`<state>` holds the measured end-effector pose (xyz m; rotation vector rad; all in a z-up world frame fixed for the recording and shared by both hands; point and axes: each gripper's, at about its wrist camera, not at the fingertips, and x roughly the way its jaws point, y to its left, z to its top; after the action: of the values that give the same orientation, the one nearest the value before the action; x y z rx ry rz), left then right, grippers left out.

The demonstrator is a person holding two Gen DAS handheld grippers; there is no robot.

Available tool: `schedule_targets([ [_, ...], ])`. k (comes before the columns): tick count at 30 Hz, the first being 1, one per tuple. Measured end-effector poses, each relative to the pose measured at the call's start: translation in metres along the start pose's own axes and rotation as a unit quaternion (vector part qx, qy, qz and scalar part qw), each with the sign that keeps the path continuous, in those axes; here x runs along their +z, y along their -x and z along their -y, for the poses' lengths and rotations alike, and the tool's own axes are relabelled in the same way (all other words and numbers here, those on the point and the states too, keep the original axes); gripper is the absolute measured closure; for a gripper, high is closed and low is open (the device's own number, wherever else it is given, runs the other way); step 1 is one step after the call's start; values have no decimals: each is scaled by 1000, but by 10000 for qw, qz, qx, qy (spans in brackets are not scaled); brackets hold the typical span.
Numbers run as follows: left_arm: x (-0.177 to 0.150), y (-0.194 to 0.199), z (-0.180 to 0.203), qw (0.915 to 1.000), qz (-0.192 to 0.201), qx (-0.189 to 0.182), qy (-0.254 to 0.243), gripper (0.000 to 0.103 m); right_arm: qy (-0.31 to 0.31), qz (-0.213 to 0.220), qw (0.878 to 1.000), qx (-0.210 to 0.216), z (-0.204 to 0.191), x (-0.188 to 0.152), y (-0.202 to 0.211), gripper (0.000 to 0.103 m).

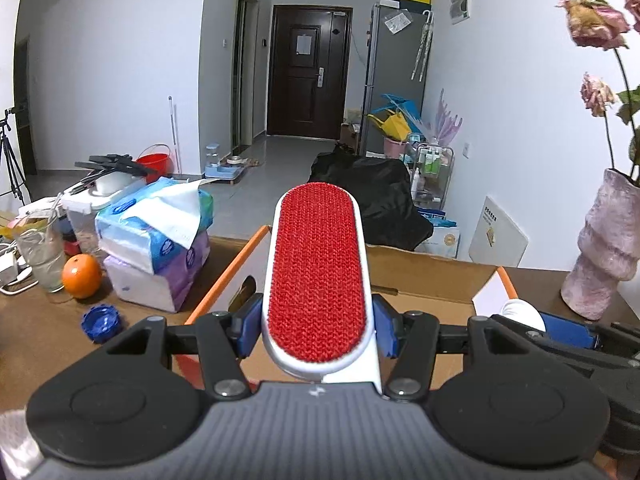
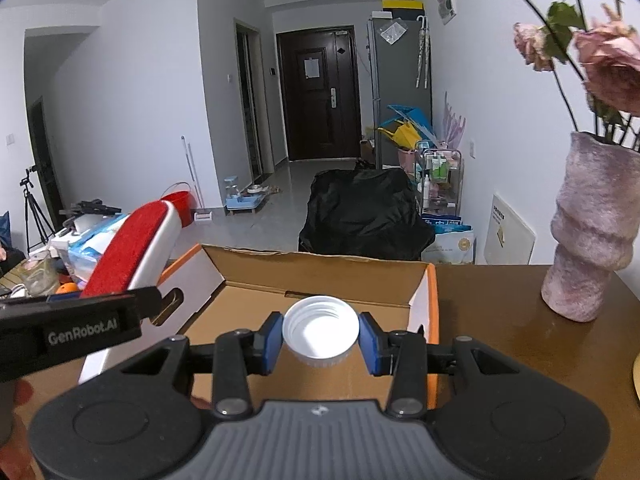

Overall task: Organize rigid objects
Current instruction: 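Carry the lint brush and white cap with both grippers over the cardboard box, then open both grippers to drop the lint brush and cap into the box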

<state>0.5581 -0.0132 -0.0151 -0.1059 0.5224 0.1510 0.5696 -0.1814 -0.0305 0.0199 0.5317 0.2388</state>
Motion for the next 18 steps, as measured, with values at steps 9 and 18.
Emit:
schedule_targets([
  [9,8,-35,4,9999,-134,72,-14,46,33,-63,9999,-115,-1,5,-32,64],
  [18,22,-66,8,9996,-158,199,-100,46,-85,-187,9994,-275,-4,1,-56,64],
])
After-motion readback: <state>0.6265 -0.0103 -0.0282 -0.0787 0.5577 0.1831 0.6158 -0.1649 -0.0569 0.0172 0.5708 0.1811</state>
